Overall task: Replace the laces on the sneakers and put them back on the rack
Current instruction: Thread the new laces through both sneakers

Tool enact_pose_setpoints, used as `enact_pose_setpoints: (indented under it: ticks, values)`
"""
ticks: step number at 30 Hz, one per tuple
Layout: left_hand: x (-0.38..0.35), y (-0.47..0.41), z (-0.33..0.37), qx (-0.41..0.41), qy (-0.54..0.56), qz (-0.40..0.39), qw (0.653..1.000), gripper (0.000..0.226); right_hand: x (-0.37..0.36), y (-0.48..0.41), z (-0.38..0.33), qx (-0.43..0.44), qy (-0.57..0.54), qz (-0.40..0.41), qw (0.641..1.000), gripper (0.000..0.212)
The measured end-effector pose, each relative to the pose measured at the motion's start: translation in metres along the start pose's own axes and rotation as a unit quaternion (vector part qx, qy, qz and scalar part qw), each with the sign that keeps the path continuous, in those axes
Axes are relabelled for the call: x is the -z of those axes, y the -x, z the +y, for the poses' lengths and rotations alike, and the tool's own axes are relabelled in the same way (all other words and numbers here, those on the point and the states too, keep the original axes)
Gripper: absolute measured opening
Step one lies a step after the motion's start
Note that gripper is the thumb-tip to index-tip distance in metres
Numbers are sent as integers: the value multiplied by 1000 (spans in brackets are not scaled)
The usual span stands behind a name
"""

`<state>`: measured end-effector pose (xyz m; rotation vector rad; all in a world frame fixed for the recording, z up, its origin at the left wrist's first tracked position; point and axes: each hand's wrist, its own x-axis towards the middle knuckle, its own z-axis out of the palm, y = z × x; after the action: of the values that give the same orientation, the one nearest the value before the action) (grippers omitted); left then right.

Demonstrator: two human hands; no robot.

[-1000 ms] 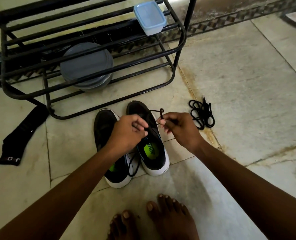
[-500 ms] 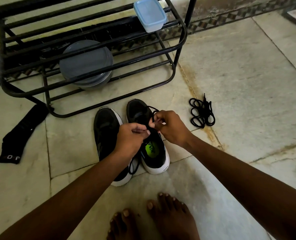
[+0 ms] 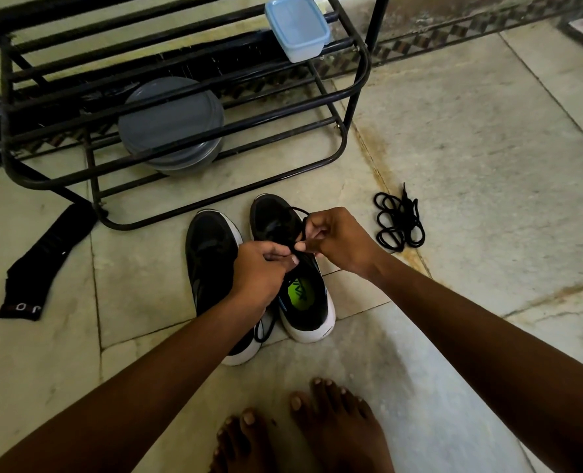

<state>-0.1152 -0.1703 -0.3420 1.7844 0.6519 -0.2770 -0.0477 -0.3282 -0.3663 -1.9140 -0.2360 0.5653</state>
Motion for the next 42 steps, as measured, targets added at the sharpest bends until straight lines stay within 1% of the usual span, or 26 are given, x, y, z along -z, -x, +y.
enact_pose_setpoints:
  ticks: [5, 8, 10, 14, 16, 18, 19, 21, 23, 25, 26, 27, 28, 29, 30, 31, 32, 33, 34, 35, 36, 37, 38, 39, 40, 42]
  values:
    - [1, -1, 1, -11, -23, -11, 1000, 21, 0, 2, -2, 6, -13, -24, 1000, 14]
    - [3, -5, -1, -22, -48, -27, 998, 22, -3, 6, 2, 8, -23, -1, 1000, 13]
    - [4, -7, -2, -30, -68, -42, 996, 20, -5, 15, 7, 30, -14, 12, 999, 5]
    - [7, -8, -4, -62, -116, -53, 990, 20, -11, 37, 17, 144, 81, 8, 986, 41]
    - [9, -6, -6, -87, -137, -41, 986, 21, -20, 44, 23, 181, 132, 39, 974, 48]
    - [12, -2, -5, -120, -143, -20, 982, 21, -27, 47, 29, 190, 152, 74, 967, 47]
    - [14, 1, -1, -147, -130, -6, 981, 22, -30, 48, 31, 185, 149, 88, 967, 47]
    - [22, 9, 11, -229, -47, 13, 972, 21, -35, 51, 35, 175, 133, 111, 969, 44]
    - [35, 17, 26, -304, 69, -27, 950, 15, -38, 53, 38, 170, 119, 123, 971, 41]
    - [50, 23, 40, -309, 141, -55, 939, 15, -39, 54, 39, 167, 110, 124, 972, 39]
    - [57, 24, 45, -324, 123, -37, 937, 16, -40, 54, 39, 167, 108, 124, 972, 38]
    - [63, 22, 47, -352, 39, -8, 935, 14, -40, 55, 39, 166, 106, 123, 973, 37]
    - [71, 19, 49, -379, -111, 19, 918, 8, -40, 54, 39, 165, 104, 122, 973, 36]
    - [77, 15, 48, -382, -301, 36, 873, 6, -39, 54, 39, 163, 103, 121, 974, 36]
    - [82, 15, 48, -353, -477, 46, 804, 20, -40, 54, 39, 164, 102, 122, 974, 36]
    - [87, 13, 47, -302, -582, 41, 754, 33, -40, 54, 38, 167, 101, 123, 973, 36]
    - [90, 12, 47, -248, -611, 18, 751, 40, -40, 54, 39, 170, 100, 124, 972, 36]
    - [92, 13, 47, -213, -582, -23, 785, 39, -41, 54, 39, 175, 99, 124, 972, 36]
    - [94, 15, 48, -198, -494, -80, 843, 29, -41, 55, 38, 176, 97, 127, 971, 36]
    - [96, 17, 47, -197, -366, -135, 900, 19, -42, 55, 38, 176, 95, 129, 971, 36]
    - [96, 19, 48, -203, -253, -183, 928, 12, -42, 55, 37, 175, 95, 132, 971, 37]
    - [98, 21, 52, -209, -179, -223, 935, 8, -43, 56, 37, 173, 96, 134, 971, 38]
    - [102, 23, 55, -212, -135, -263, 932, 8, -44, 56, 36, 172, 99, 137, 971, 39]
    - [104, 24, 58, -210, -120, -301, 922, 11, -44, 56, 35, 170, 101, 138, 971, 39]
    - [106, 24, 57, -208, -127, -328, 913, 14, -45, 57, 35, 166, 104, 137, 971, 39]
    - [108, 20, 52, -216, -164, -333, 903, 15, -45, 58, 33, 155, 110, 137, 972, 38]
